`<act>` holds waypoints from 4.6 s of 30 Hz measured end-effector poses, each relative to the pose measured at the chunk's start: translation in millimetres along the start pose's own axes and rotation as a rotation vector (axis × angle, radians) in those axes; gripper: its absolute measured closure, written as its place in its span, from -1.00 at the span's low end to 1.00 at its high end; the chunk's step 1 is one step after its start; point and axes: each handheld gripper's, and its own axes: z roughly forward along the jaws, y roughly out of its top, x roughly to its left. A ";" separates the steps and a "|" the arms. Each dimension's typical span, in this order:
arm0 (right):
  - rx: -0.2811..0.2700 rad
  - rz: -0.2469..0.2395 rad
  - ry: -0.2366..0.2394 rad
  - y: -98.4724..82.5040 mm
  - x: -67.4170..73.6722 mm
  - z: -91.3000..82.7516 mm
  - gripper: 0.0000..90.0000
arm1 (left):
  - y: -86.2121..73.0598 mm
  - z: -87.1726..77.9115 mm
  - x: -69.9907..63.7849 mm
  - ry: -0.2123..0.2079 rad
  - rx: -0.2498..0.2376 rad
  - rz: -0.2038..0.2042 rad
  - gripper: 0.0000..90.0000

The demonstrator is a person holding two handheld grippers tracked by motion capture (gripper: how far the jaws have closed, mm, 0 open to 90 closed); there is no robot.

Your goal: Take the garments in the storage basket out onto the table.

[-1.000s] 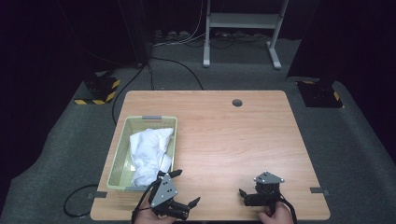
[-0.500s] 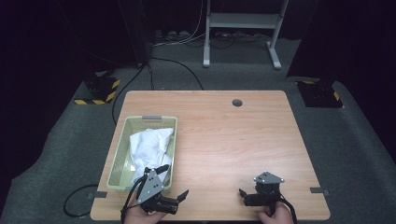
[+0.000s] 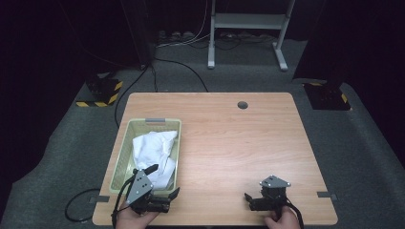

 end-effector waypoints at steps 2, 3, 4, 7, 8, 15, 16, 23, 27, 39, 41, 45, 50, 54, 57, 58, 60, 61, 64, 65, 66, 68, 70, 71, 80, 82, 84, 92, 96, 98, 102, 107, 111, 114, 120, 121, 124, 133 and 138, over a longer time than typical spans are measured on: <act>0.000 0.000 0.000 0.0 0.0 0.0 -1.00 | -0.7 -2.1 3.1 0.013 0.003 -0.002 -0.99; 0.000 0.000 0.000 0.0 0.0 0.0 -1.00 | -1.1 -3.1 4.6 0.018 0.002 -0.004 -0.99; 0.000 0.000 0.000 0.0 0.0 0.0 -1.00 | -1.6 -4.2 5.9 0.026 0.005 -0.006 -0.99; 0.000 0.000 0.000 0.0 0.1 0.0 -1.00 | -3.4 -7.2 10.6 0.043 0.006 -0.017 -0.99; 0.000 0.000 0.000 0.0 0.1 0.0 -1.00 | -3.9 -8.2 12.1 0.049 0.008 -0.019 -0.99; 0.000 0.000 0.000 0.0 0.1 0.0 -1.00 | -7.5 -15.9 22.1 0.086 0.007 -0.033 -0.99; 0.000 0.000 0.000 0.0 0.1 0.0 -1.00 | -7.5 -15.9 22.1 0.086 0.007 -0.033 -0.99; 0.000 0.000 0.000 0.0 0.1 0.0 -1.00 | -11.2 -24.0 32.0 0.125 0.007 -0.054 -0.99; 0.000 0.000 0.000 0.0 0.0 0.0 -1.00 | -13.3 -27.2 36.6 0.142 0.006 -0.068 -0.99; 0.000 0.000 0.000 0.0 0.0 0.0 -1.00 | -15.5 -29.2 49.1 0.182 0.022 -0.123 -0.99; 0.000 0.000 0.000 0.0 0.0 0.0 -1.00 | -14.6 -28.0 53.1 0.164 0.024 -0.157 -0.99; 0.000 0.000 0.000 0.0 0.0 0.0 -1.00 | -11.1 -19.0 60.7 0.143 0.063 -0.181 -0.99; 0.000 0.000 0.000 0.0 0.0 0.0 -1.00 | -3.8 -12.7 66.5 0.164 0.082 -0.180 -0.99; 0.000 0.000 0.000 0.0 0.0 0.0 -1.00 | 1.6 -4.5 75.4 0.180 0.100 -0.199 -0.99; 0.000 0.000 0.000 0.0 0.0 0.0 -1.00 | 4.7 1.6 79.3 0.192 0.121 -0.197 -0.99; 0.000 0.000 0.000 0.0 0.0 0.0 -1.00 | 5.7 3.5 80.5 0.195 0.128 -0.195 -0.99; 0.000 0.000 0.000 0.0 0.0 0.0 -1.00 | 6.7 5.2 81.6 0.198 0.132 -0.194 -0.99; 0.000 0.000 0.000 0.0 0.0 0.0 -1.00 | 8.3 8.8 84.2 0.200 0.136 -0.198 -0.99; 0.000 0.000 0.000 0.0 0.0 0.0 -1.00 | 9.9 14.1 89.0 0.200 0.150 -0.204 -0.99; 0.000 0.000 0.000 0.0 0.0 0.0 -1.00 | 10.4 16.1 90.2 0.201 0.156 -0.201 -0.99; 0.000 0.000 0.000 0.0 0.0 0.0 -1.00 | 10.9 17.9 91.4 0.202 0.163 -0.200 -0.99; 0.000 0.001 0.000 0.0 0.0 0.0 -1.00 | 11.5 20.2 92.8 0.204 0.171 -0.198 -0.99; 0.000 0.000 0.000 0.0 0.0 0.0 -1.00 | 12.8 24.2 96.7 0.220 0.182 -0.197 -0.99; 0.000 0.000 0.000 0.0 0.0 0.0 -1.00 | 12.8 24.2 96.7 0.220 0.182 -0.197 -0.99; 0.000 0.001 0.000 0.0 0.1 0.0 -1.00 | 14.8 35.6 107.6 0.199 0.217 -0.215 -0.98; 0.000 0.000 0.000 0.0 0.0 0.0 -1.00 | 13.9 39.8 110.8 0.198 0.235 -0.219 -0.98; 0.000 0.000 0.000 0.0 0.0 0.0 -1.00 | 13.3 42.3 112.0 0.195 0.246 -0.221 -0.98; 0.000 0.000 0.000 0.0 0.0 0.0 -1.00 | 8.8 53.4 117.6 0.203 0.293 -0.223 -0.98; 0.000 0.000 0.000 0.0 0.0 0.0 -1.00 | 6.0 57.8 119.5 0.200 0.309 -0.233 -0.98; 0.000 0.000 0.000 0.0 0.0 0.0 -1.00 | 4.1 60.0 120.7 0.204 0.321 -0.237 -0.98; 0.000 0.000 0.000 0.0 0.0 0.0 -1.00 | 0.5 63.9 122.6 0.208 0.347 -0.249 -0.98; 0.000 0.001 0.000 0.0 0.0 0.0 -1.00 | -4.0 70.0 124.2 0.209 0.384 -0.267 -0.98; 0.000 0.000 0.000 0.0 0.0 0.0 -1.00 | -7.1 75.9 126.9 0.209 0.429 -0.283 -0.98; 0.000 0.000 0.000 0.0 0.0 0.0 -1.00 | -8.8 79.3 128.0 0.213 0.454 -0.289 -0.98; 0.000 0.001 0.000 0.0 0.0 0.0 -1.00 | -13.6 84.4 131.8 0.219 0.504 -0.309 -0.98; 0.000 0.000 0.000 0.0 0.0 0.0 -1.00 | -14.6 85.3 132.1 0.218 0.512 -0.314 -0.98; 0.000 0.000 0.000 0.0 0.0 0.0 -1.00 | -17.7 88.8 132.9 0.216 0.555 -0.318 -0.98; 0.000 0.000 0.000 0.0 0.0 0.0 -1.00 | -26.4 96.3 132.4 0.217 0.643 -0.344 -0.98; 0.000 0.000 0.000 0.0 0.0 0.0 -1.00 | -30.6 100.5 134.6 0.192 0.681 -0.360 -0.98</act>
